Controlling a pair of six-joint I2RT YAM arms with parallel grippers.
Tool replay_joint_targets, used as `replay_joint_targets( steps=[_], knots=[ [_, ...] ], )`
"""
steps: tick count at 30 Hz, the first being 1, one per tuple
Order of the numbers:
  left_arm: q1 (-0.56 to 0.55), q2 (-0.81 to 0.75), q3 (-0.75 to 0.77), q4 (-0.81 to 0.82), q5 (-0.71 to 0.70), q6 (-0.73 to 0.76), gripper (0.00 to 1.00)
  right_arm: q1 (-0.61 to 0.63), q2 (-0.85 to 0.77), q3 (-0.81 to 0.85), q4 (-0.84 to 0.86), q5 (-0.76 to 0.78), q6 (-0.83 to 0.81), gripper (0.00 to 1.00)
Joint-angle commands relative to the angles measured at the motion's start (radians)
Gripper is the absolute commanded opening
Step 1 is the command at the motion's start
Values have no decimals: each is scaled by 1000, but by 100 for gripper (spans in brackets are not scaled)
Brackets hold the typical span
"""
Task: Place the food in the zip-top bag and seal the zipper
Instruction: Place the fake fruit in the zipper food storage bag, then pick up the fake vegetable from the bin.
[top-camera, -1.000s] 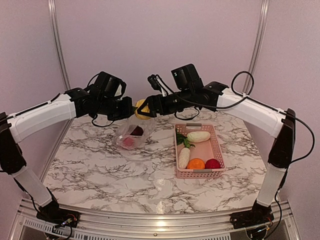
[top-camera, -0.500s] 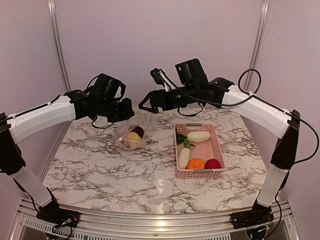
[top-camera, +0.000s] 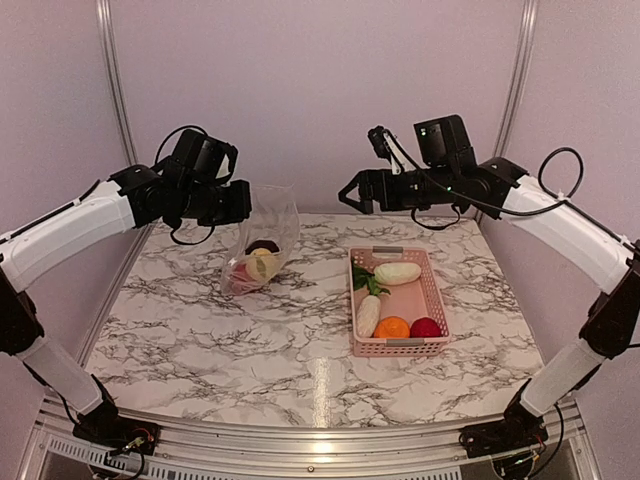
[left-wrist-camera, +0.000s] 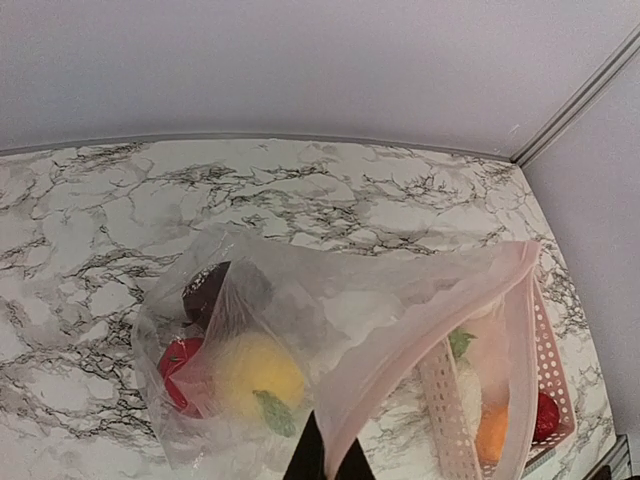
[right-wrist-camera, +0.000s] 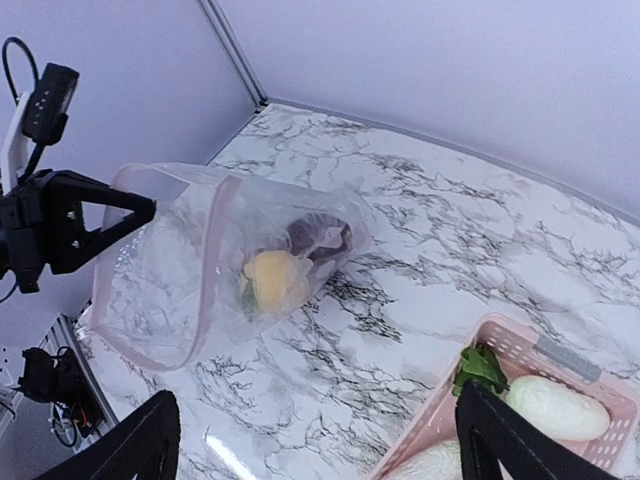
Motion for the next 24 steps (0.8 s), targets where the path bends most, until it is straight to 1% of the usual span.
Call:
replay_joint_targets(
  steps=[1, 3, 5, 10, 18, 24],
  knots=[
    [2, 20, 12, -58, 22, 32, 0, -62, -24, -102, -71, 61, 31, 92],
    [2, 25, 8, -48, 38, 17, 0, -85, -19, -119, -122, 92, 45, 91],
    [2, 26, 2, -25, 46, 7, 0, -110, -6, -137, -154, 85, 61, 90],
    [2, 44, 11, -19, 68, 10, 0, -139, 4, -197, -163, 76, 71, 88],
    [2, 59, 17, -33, 83, 20, 0, -145, 39, -228, -177, 95, 76, 85],
    [2, 77, 43, -54, 84, 39, 0, -145, 98, -208, -205, 8, 56, 81]
  ],
)
